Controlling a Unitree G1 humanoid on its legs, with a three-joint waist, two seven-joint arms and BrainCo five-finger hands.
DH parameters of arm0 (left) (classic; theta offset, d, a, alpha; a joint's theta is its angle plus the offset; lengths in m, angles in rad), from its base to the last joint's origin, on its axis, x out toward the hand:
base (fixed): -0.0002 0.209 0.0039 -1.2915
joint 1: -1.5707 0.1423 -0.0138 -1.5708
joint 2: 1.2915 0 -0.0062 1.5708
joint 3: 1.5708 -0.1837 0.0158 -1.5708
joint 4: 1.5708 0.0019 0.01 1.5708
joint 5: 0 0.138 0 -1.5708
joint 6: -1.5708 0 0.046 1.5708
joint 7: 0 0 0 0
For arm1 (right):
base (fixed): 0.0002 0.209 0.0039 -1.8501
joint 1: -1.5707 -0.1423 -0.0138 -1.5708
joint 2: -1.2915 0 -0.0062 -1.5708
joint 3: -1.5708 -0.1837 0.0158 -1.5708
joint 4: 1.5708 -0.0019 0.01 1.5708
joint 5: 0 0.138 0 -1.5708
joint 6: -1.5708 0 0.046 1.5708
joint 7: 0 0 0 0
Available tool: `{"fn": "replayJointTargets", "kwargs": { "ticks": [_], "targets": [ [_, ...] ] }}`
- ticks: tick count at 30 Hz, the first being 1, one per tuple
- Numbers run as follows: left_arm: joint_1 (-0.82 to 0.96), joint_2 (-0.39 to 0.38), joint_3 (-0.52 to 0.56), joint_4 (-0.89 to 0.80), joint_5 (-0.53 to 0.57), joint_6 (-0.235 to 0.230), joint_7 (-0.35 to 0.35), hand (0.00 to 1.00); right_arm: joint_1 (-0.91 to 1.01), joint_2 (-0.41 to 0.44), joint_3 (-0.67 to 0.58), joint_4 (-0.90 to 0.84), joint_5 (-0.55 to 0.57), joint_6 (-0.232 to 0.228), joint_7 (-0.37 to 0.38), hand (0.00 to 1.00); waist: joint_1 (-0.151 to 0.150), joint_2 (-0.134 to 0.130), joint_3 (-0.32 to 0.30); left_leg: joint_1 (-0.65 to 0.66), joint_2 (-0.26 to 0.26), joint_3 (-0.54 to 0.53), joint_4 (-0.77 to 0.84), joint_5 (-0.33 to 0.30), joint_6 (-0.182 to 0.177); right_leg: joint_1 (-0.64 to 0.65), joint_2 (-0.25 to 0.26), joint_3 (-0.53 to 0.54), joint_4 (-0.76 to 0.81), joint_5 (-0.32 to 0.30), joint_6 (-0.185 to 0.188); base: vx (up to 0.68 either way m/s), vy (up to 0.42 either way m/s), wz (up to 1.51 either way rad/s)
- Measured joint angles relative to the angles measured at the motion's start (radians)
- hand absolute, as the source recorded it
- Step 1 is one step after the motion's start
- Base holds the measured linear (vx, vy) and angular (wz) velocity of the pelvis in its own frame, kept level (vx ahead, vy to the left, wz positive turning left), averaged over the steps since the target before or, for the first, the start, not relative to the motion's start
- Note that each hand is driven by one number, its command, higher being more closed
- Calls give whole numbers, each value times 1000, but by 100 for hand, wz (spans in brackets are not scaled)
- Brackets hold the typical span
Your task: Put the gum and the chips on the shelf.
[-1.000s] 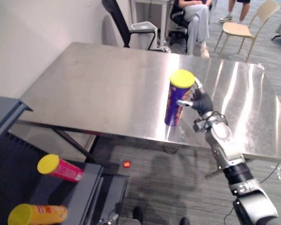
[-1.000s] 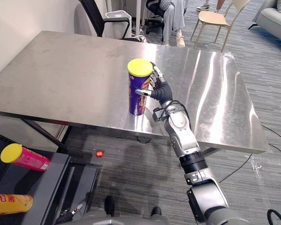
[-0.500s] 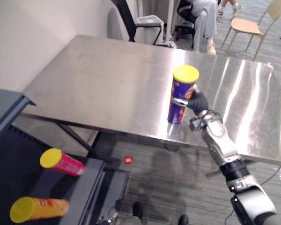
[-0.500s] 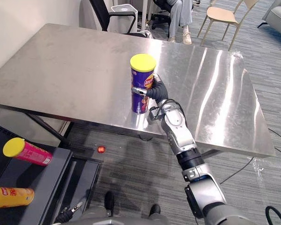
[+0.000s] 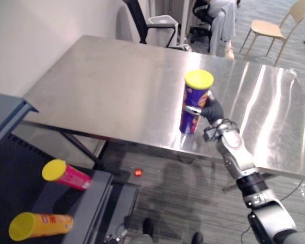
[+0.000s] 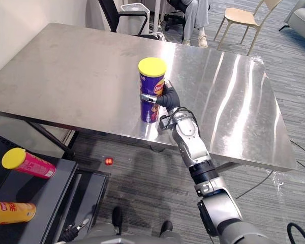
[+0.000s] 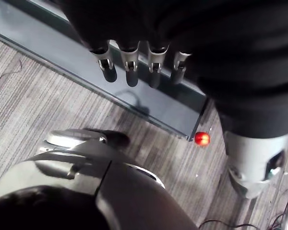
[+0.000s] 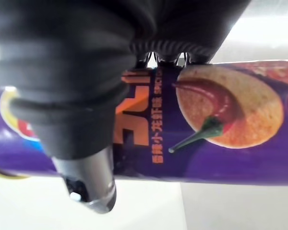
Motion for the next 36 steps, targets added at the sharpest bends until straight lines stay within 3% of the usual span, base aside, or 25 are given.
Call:
{"fn": "replayJointTargets", "kwargs": {
  "ticks": [9, 14, 31, 33, 35, 36],
  "targets": [
    [3, -1, 2, -3, 2, 1, 6, 0, 42, -51, -163, -217, 25, -6, -16, 100, -8, -1, -1, 15, 17, 32, 0, 2, 0, -5, 8, 39, 0, 25, -7, -15, 2, -12],
    [15, 3, 3, 8, 8, 2, 9, 0, 144, -58, -250, -336, 70, -23, -19, 100, -48, -3, -15, 16, 18, 37, -2, 4, -1, -9, 10, 54, 0, 25, -6, -55, -8, -7],
    [39, 2, 1, 10, 11, 3, 19, 0, 303, -88, -354, -397, 70, -48, -44, 100, -56, -5, -106, 21, 23, 51, 1, 10, -4, -21, 14, 68, 13, 25, -7, -10, -3, -2],
    [36, 3, 0, 8, 10, 3, 17, 0, 323, -81, -359, -398, 70, -50, -48, 100, -55, -5, -103, -16, 33, 52, 69, -21, -5, -57, 9, 76, 82, 6, -15, -25, 12, -6],
    [22, 3, 2, 9, -1, 5, 15, 0, 331, -66, -363, -399, 70, -50, -56, 100, -56, 0, -71, -96, 53, 45, 270, -115, -4, -112, -5, 84, 226, -57, -20, -81, 5, 0],
    [19, 3, 2, 9, -1, 5, 14, 0, 334, -64, -361, -399, 70, -50, -56, 100, -57, 0, -64, -107, 54, 37, 305, -132, -5, -113, -10, 82, 251, -76, -18, -118, 6, 16]
  ]
}}
